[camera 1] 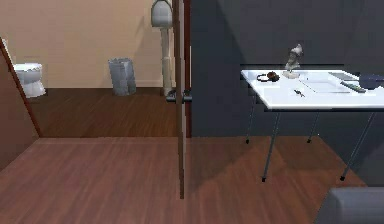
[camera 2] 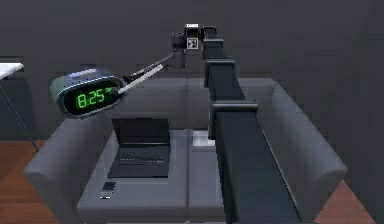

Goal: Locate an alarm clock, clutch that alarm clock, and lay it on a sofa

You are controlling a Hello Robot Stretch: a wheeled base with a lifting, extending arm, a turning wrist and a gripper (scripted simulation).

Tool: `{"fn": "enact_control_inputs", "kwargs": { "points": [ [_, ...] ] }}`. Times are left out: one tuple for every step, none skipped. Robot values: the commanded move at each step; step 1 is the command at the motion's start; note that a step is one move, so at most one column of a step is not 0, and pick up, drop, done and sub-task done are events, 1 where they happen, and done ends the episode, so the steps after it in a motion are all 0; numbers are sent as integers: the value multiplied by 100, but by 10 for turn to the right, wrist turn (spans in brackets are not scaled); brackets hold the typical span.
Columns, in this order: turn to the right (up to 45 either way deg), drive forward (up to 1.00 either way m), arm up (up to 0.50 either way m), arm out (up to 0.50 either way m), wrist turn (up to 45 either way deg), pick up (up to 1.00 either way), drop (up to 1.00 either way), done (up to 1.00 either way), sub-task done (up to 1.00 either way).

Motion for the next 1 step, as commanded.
{"fn": "enact_control_inputs", "kwargs": {
  "points": [
    [0,0,0,0,450,0,0,0,0]
  ]
}}
